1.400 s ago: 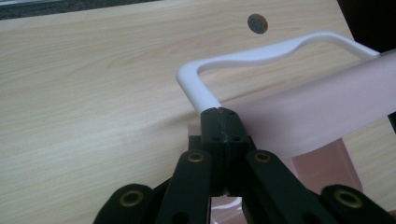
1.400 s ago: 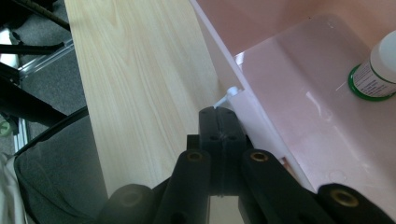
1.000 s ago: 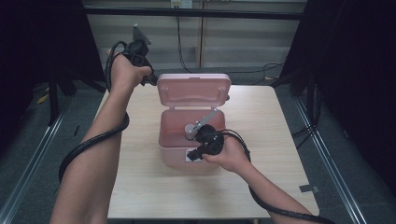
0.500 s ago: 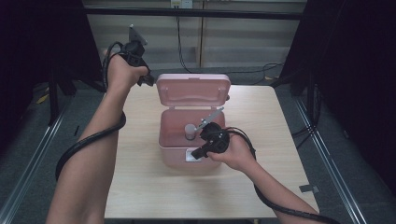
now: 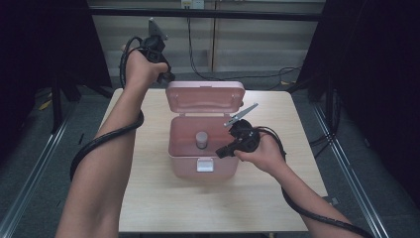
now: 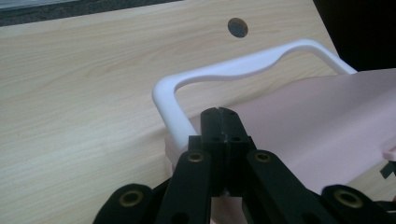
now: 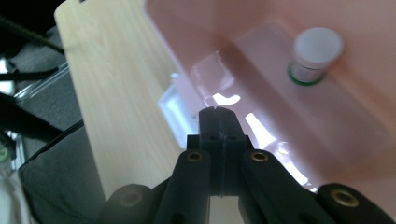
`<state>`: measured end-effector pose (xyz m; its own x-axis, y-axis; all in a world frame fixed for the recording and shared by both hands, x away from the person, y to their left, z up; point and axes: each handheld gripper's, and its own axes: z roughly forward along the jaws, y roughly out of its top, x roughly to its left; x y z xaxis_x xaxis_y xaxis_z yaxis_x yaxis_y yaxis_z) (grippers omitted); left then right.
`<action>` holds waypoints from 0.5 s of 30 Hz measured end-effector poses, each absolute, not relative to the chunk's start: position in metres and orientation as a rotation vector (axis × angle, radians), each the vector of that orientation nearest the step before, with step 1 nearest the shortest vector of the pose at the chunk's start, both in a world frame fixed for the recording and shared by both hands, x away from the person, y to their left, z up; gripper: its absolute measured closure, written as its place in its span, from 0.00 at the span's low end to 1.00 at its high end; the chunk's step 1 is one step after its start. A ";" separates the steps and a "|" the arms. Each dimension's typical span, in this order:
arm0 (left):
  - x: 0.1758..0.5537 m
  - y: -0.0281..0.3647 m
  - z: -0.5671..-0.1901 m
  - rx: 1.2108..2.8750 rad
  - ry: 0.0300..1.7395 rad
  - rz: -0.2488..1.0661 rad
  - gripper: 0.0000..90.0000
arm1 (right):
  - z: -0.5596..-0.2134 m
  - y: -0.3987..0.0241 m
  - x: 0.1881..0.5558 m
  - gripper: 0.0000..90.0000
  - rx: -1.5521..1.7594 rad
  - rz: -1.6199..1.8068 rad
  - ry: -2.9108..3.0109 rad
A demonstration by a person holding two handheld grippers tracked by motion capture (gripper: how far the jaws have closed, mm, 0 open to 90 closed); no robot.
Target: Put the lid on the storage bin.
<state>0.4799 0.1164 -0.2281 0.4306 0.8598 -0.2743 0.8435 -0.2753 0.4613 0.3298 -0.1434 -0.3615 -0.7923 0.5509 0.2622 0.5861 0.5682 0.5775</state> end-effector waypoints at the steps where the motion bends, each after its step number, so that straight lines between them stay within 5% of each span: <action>1: 0.477 0.116 -0.231 2.145 1.435 0.040 1.00 | -0.362 -0.147 0.331 1.00 -1.009 -1.045 -2.730; 15: 0.465 0.122 -0.245 2.160 1.450 0.027 1.00 | -0.351 -0.169 0.342 1.00 -1.104 -1.070 -2.735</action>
